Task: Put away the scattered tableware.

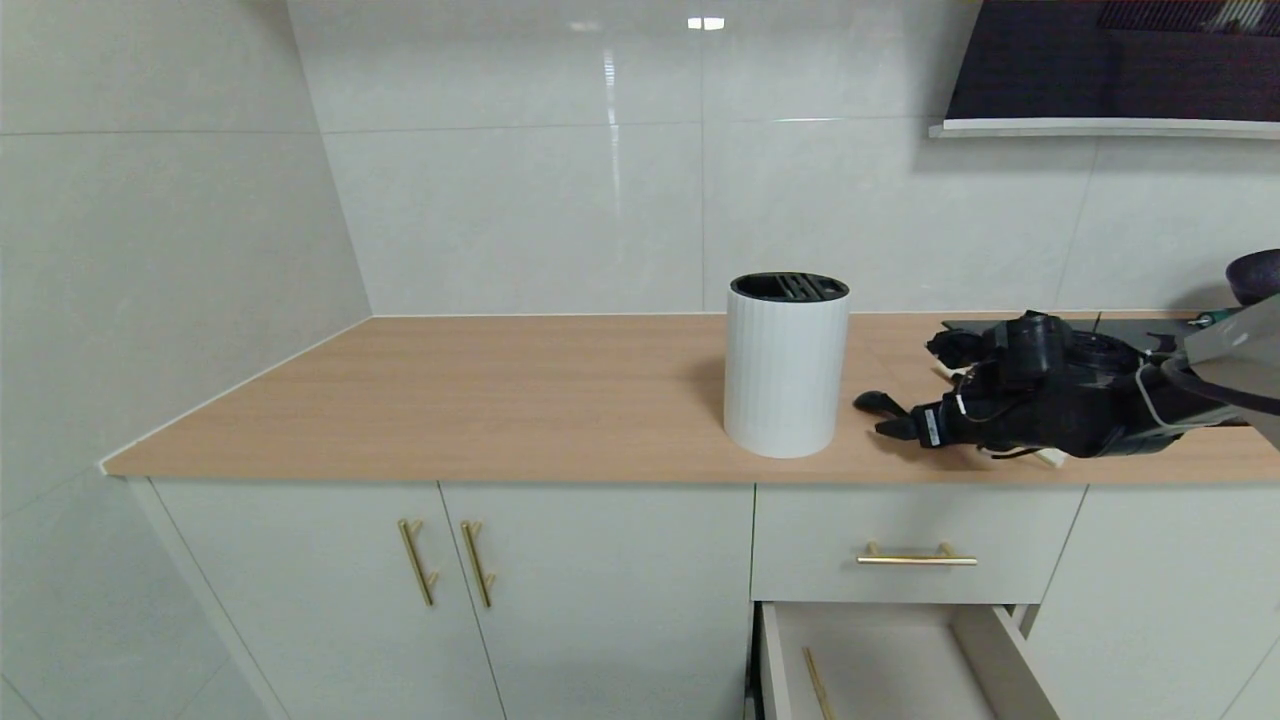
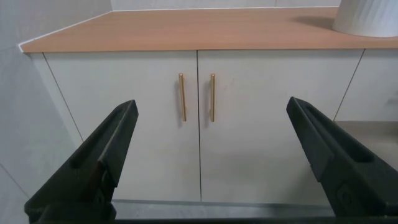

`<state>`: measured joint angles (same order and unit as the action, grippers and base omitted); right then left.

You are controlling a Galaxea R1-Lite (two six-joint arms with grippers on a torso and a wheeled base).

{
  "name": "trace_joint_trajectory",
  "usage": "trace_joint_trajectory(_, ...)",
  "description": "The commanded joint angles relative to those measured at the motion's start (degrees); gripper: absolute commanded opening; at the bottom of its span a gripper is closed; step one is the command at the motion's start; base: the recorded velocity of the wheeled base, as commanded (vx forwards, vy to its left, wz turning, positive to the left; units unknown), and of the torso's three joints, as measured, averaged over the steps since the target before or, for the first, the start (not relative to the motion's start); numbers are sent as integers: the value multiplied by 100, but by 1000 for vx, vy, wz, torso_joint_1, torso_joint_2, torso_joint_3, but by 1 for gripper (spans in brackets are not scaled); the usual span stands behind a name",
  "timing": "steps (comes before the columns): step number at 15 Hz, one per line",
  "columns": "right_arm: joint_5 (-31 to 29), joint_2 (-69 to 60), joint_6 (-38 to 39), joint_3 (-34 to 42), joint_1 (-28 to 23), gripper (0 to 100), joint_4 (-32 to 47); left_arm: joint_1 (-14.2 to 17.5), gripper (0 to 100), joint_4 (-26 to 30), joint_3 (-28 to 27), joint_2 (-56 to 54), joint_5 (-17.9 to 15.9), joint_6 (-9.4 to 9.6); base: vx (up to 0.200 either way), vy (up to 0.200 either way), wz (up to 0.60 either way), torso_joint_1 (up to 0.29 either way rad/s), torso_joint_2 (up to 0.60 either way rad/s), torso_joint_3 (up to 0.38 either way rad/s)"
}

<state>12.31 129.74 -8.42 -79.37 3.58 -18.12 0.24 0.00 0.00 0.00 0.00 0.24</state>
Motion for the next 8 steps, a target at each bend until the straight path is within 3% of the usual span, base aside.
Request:
trace_joint_trajectory(1,-1,104,-1,-26,-7,100,-34,2,100,0,0,0,9,2,0,0,0,0,0,0)
trace_joint_trajectory(7,-1,192,-1,-34,-24,100,-78,2,100,0,0,0,0,2,0,0,0,0,0,0)
trace_joint_trajectory(8,-1,200,-1,-43,-24,0,-78,2,100,0,0,0,9,2,0,0,0,0,0,0)
